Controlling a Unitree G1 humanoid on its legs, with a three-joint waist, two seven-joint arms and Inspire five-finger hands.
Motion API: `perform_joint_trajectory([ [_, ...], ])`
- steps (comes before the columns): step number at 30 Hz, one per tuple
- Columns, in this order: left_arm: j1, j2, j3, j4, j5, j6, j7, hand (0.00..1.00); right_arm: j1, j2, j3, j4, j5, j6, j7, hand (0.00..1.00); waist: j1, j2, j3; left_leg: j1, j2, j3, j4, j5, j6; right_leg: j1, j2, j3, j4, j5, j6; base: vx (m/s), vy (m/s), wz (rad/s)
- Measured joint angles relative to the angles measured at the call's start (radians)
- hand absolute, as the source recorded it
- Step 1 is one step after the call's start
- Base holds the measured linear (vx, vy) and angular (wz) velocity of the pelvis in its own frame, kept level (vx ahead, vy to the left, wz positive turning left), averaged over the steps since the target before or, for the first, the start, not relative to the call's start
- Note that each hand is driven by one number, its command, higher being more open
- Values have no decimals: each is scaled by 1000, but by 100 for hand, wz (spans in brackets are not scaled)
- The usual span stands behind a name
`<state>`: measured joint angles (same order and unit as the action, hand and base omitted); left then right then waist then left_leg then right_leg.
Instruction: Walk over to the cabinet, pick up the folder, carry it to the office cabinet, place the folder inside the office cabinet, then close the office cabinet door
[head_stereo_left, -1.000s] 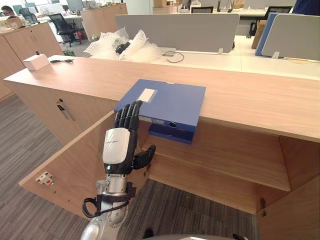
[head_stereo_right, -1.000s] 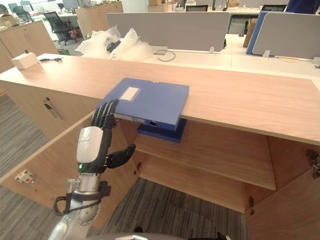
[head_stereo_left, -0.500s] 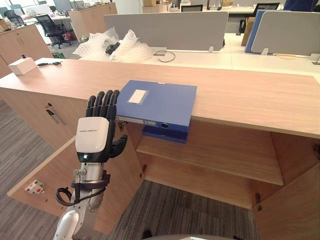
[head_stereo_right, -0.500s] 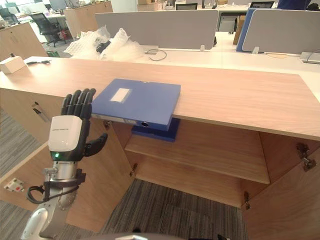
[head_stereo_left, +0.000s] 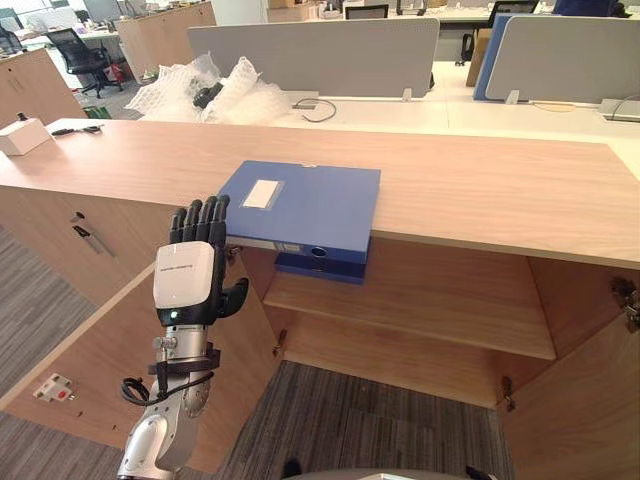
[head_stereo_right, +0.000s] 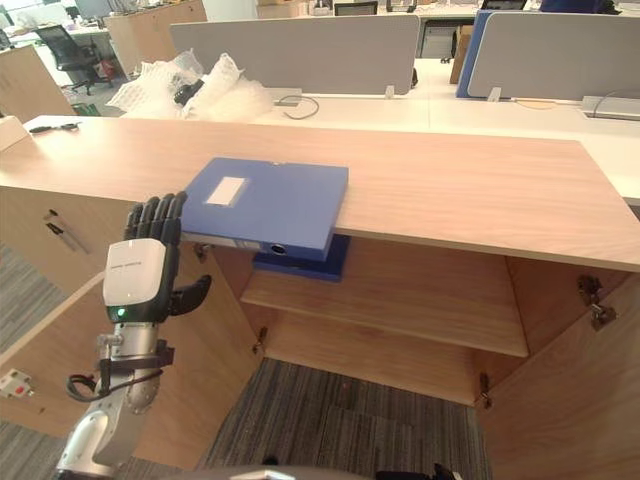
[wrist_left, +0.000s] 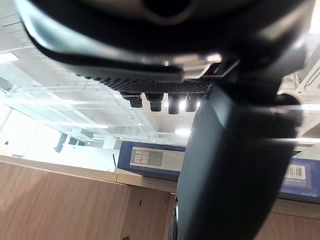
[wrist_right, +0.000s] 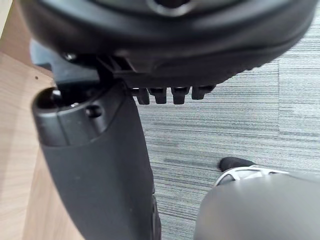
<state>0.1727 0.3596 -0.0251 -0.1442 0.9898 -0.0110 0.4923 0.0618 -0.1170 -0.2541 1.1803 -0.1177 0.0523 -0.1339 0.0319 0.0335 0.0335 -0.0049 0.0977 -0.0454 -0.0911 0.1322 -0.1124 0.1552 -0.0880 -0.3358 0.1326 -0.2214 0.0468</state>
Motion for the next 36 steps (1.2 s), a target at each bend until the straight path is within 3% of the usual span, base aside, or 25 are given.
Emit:
perform_joint_trajectory([
  [7, -12, -35, -13, 42, -38, 1, -1, 100, 0, 2, 1, -11, -1, 1, 0, 100, -13, 1, -1, 5, 1, 10, 3, -3, 0, 1, 1, 10, -2, 2, 0, -5, 2, -4],
  [18, -126, -8, -85, 72, -36, 2, -1, 100, 0, -1, 1, -12, -23, 1, -1, 100, -24, 12, -8, 16, 4, 35, 3, -3, 1, 2, 1, 33, -9, 12, -1, -11, 7, -6],
  [21, -136, -3, -87, 72, -35, 1, -1, 100, 1, -2, 2, -16, -39, 0, -1, 100, -40, 17, -11, 16, 3, 36, 3, -4, 2, 2, 3, 35, -11, 16, 1, -10, 5, -1],
  [28, -161, 2, -99, 74, -36, 1, -1, 100, 5, -2, 2, -17, -39, 0, -1, 100, -41, 16, -11, 17, 3, 38, 2, -5, 4, 2, 3, 39, -15, 21, 3, -5, 2, 0],
  [36, -199, 16, -155, 204, -36, 2, -21, 100, 4, -1, 2, -19, -38, 1, -1, 100, -44, 16, -11, 18, 5, 41, 3, -5, 4, 1, 4, 43, -16, 22, 3, -1, 0, 0],
])
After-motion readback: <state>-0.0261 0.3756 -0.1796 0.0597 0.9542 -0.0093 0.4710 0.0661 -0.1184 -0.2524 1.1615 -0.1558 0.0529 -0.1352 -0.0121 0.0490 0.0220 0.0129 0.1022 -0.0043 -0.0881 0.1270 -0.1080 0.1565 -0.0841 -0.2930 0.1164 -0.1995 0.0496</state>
